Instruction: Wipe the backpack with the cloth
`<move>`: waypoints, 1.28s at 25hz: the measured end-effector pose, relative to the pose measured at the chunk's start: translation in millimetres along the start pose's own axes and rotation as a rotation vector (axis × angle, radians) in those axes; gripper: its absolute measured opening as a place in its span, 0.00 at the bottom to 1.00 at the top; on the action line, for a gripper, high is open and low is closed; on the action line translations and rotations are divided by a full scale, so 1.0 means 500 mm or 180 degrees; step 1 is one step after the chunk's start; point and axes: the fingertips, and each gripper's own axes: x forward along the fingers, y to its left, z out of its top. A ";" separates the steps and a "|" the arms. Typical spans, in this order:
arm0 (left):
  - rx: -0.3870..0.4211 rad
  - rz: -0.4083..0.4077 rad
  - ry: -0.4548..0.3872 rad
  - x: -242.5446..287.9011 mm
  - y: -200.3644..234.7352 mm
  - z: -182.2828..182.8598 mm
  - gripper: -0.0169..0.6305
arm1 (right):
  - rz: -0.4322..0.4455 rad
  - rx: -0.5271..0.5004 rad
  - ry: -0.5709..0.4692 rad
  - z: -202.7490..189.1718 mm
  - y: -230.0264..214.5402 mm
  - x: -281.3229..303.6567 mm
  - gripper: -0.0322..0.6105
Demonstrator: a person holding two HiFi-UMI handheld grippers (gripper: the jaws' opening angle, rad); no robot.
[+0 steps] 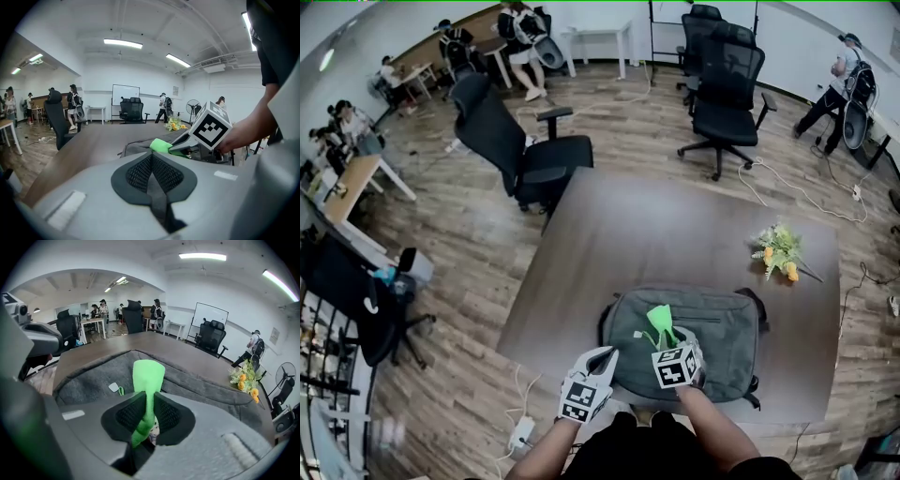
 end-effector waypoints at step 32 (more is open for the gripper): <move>0.0137 -0.0715 -0.0057 0.097 -0.126 0.034 0.05 | -0.1000 0.0383 0.0286 -0.126 -0.245 -0.141 0.14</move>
